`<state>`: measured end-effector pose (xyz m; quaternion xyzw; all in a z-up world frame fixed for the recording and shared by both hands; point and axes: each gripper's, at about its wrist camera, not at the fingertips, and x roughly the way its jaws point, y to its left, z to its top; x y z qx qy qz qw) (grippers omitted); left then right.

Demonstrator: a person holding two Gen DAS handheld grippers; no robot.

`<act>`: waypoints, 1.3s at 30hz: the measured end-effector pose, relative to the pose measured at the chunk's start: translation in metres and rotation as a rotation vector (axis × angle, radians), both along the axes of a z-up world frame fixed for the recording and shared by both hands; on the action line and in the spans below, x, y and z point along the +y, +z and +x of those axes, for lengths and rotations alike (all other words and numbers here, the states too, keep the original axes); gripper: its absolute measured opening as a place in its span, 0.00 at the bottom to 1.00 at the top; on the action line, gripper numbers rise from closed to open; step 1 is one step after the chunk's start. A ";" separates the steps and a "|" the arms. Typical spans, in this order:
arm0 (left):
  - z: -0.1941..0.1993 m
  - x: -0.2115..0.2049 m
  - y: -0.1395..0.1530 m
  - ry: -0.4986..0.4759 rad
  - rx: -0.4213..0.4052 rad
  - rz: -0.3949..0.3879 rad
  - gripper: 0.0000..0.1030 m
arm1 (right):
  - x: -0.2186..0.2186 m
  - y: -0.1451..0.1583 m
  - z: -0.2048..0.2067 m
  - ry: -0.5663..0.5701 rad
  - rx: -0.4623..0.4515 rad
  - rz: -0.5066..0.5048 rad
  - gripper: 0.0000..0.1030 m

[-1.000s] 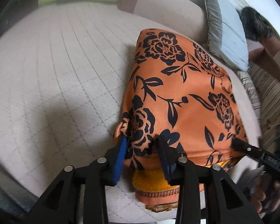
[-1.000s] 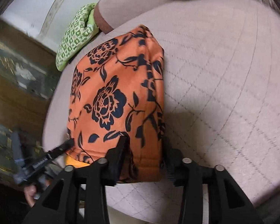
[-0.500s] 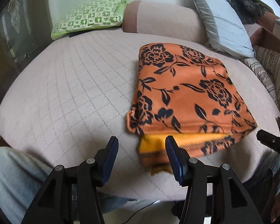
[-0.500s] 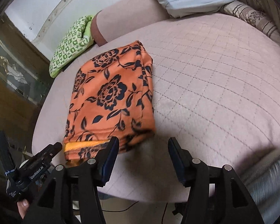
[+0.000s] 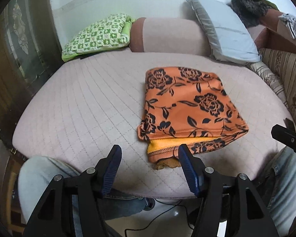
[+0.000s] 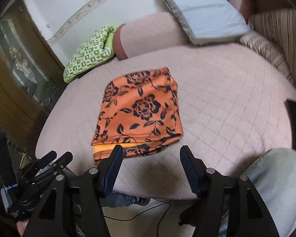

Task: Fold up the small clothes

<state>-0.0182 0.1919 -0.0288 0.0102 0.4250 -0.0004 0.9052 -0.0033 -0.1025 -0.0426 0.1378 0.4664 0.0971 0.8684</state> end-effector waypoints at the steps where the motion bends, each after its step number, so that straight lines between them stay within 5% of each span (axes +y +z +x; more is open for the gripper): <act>1: -0.004 -0.001 0.007 0.005 -0.009 0.008 0.60 | 0.003 0.007 -0.002 0.006 -0.015 -0.008 0.62; 11: -0.018 0.000 0.027 -0.006 -0.021 -0.003 0.61 | 0.008 0.041 -0.015 0.010 -0.095 -0.052 0.67; 39: -0.009 0.002 0.042 0.013 -0.021 0.039 0.61 | 0.008 0.036 0.007 0.008 -0.078 -0.008 0.67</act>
